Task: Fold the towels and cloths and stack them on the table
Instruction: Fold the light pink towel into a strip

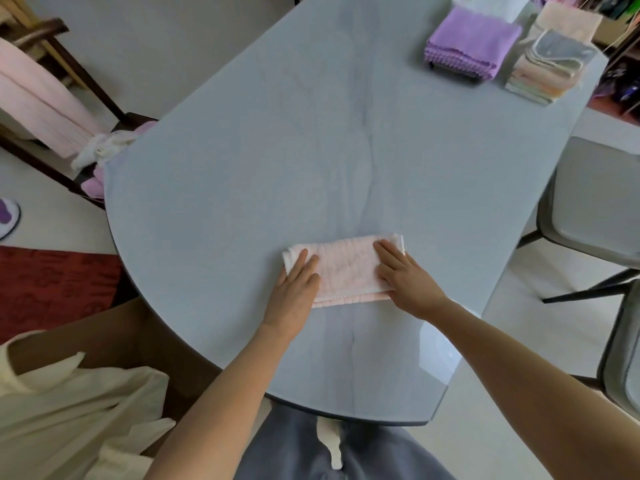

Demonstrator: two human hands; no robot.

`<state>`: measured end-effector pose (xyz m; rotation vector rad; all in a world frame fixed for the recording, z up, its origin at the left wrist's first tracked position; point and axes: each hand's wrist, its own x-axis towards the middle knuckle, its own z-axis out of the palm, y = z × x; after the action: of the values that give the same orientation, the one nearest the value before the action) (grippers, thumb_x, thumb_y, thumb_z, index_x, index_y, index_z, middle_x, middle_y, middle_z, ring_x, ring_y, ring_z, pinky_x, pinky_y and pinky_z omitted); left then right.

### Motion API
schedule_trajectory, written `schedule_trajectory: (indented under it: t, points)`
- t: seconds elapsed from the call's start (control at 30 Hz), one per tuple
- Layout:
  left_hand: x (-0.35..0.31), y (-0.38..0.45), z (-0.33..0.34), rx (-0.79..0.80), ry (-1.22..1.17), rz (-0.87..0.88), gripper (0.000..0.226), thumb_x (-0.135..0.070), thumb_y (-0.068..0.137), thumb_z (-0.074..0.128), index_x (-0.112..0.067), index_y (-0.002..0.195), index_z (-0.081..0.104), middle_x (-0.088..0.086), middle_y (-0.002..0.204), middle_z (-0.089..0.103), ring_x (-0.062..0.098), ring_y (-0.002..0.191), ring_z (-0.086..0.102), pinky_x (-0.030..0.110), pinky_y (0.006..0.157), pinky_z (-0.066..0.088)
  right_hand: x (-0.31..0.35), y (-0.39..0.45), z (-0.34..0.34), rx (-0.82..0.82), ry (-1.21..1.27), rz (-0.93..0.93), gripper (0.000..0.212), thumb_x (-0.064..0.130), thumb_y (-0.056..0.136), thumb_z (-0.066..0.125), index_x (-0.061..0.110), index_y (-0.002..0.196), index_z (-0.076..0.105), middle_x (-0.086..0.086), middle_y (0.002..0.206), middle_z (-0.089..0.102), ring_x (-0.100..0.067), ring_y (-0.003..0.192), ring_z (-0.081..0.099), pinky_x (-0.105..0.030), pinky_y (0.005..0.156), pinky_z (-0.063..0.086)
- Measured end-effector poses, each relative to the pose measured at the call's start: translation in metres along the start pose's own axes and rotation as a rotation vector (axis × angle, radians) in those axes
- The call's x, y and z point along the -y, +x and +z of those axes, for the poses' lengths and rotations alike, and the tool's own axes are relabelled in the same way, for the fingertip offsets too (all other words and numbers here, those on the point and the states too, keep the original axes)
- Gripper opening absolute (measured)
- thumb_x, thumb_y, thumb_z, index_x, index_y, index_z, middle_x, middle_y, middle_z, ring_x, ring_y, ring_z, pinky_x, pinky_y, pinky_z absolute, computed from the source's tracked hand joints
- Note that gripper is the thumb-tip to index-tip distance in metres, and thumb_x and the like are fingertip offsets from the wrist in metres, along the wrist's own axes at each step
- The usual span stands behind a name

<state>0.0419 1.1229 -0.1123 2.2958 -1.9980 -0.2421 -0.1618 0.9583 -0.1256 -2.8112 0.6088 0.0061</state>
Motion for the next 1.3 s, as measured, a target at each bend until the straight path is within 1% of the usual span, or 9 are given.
schedule_trajectory:
  t: [0.17,0.27,0.33,0.47,0.53,0.67,0.9,1.13,1.3]
  points:
    - [-0.001,-0.009,0.005,0.058,-0.006,-0.045,0.033,0.007,0.058,0.076,-0.010,0.084,0.065,0.006,0.133,0.058,0.027,0.128,0.051,0.029,0.054,0.056,0.004,-0.008,0.001,0.042,-0.102,0.004,0.032,-0.004,0.057,0.071,0.012,0.079,0.055,-0.019,0.141,0.047,-0.035,0.134,0.042,-0.056,0.101,0.040]
    - [0.001,-0.015,-0.004,0.249,-0.013,-0.082,0.029,-0.020,0.088,0.059,-0.014,0.116,0.055,-0.006,0.158,0.022,0.015,0.147,0.015,0.035,0.074,0.056,0.006,-0.013,-0.001,0.117,-0.156,0.000,0.033,0.010,0.057,0.071,0.013,0.087,0.056,-0.017,0.145,0.043,-0.033,0.135,0.040,-0.062,0.105,0.030]
    - [0.002,-0.014,-0.016,0.259,0.009,-0.076,0.034,-0.046,0.091,0.050,-0.019,0.111,0.056,-0.011,0.157,0.024,0.011,0.145,0.020,0.036,0.078,0.051,0.003,-0.017,-0.006,0.128,-0.216,-0.038,0.025,0.029,0.068,0.063,0.014,0.088,0.060,-0.019,0.143,0.045,-0.032,0.134,0.043,-0.067,0.109,0.018]
    - [0.000,0.008,-0.035,-0.122,0.061,0.003,0.032,-0.041,0.089,0.044,-0.019,0.070,0.060,-0.005,0.077,0.068,0.021,0.079,0.063,0.029,0.048,0.046,0.021,0.004,-0.023,-0.128,-0.214,0.037,0.047,0.044,0.094,0.035,0.015,0.068,0.061,-0.004,0.081,0.065,-0.024,0.084,0.066,-0.059,0.113,0.017]
    - [-0.003,0.022,-0.032,-0.213,0.091,-0.007,0.026,-0.030,0.088,0.043,-0.019,0.083,0.067,-0.003,0.087,0.071,0.021,0.082,0.063,0.033,0.062,0.047,0.040,0.024,-0.025,-0.248,-0.178,0.143,0.044,0.036,0.097,0.031,0.012,0.071,0.057,-0.003,0.064,0.061,-0.026,0.068,0.064,-0.049,0.114,0.020]
    - [-0.012,0.031,-0.004,-0.036,0.070,-0.032,0.054,-0.032,0.089,0.036,-0.008,0.134,0.054,0.008,0.143,0.049,0.026,0.132,0.046,0.040,0.112,0.032,0.056,0.046,-0.002,-0.181,-0.078,0.271,0.043,0.028,0.092,0.037,0.002,0.120,0.057,-0.019,0.130,0.057,-0.033,0.128,0.049,-0.040,0.113,0.017]
    - [0.009,0.016,0.032,0.032,0.046,0.006,0.073,-0.059,0.093,0.031,-0.014,0.151,0.026,0.006,0.159,0.019,0.029,0.147,0.015,0.045,0.118,0.013,0.026,0.019,0.026,-0.016,-0.093,0.161,0.066,0.052,0.099,0.021,0.011,0.151,0.024,-0.006,0.158,0.020,-0.021,0.146,0.016,-0.041,0.119,0.014]
    - [-0.012,0.007,0.025,0.002,-0.272,-0.691,0.080,-0.060,0.093,0.021,-0.005,0.152,0.014,0.021,0.158,0.010,0.035,0.145,0.014,0.039,0.118,0.010,0.033,-0.002,0.026,-0.026,-0.040,0.460,0.065,0.047,0.100,0.010,0.009,0.152,0.016,-0.007,0.159,0.014,-0.019,0.148,0.007,-0.035,0.120,-0.003]
    - [-0.019,0.025,-0.004,-0.171,-0.588,-1.140,0.052,-0.036,0.098,0.048,0.006,0.128,0.045,0.025,0.129,0.050,0.038,0.121,0.045,0.040,0.097,0.034,0.055,0.032,0.017,-0.049,0.019,0.388,0.057,0.032,0.098,0.016,0.011,0.151,0.025,-0.010,0.157,0.022,-0.026,0.146,0.018,-0.037,0.119,0.003]
